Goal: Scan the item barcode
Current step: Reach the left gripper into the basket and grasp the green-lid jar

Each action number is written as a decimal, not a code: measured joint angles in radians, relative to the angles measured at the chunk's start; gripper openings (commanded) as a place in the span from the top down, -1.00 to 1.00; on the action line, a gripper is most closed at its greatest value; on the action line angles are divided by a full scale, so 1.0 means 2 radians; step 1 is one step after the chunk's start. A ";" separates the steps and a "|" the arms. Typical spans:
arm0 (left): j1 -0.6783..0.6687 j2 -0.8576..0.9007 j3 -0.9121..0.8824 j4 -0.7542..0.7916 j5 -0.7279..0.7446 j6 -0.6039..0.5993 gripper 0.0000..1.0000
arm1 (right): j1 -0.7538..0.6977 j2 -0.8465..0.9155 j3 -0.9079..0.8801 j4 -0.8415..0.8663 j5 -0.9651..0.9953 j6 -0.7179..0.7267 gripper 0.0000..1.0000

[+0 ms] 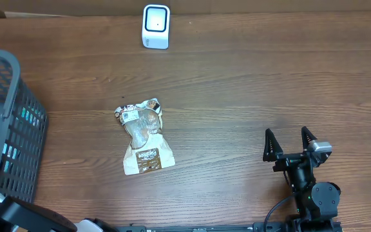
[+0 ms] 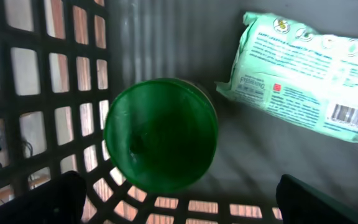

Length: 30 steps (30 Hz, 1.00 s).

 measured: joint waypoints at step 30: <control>0.024 0.071 -0.028 0.035 -0.023 0.000 -0.24 | 0.000 0.000 0.000 0.000 0.000 0.000 -1.00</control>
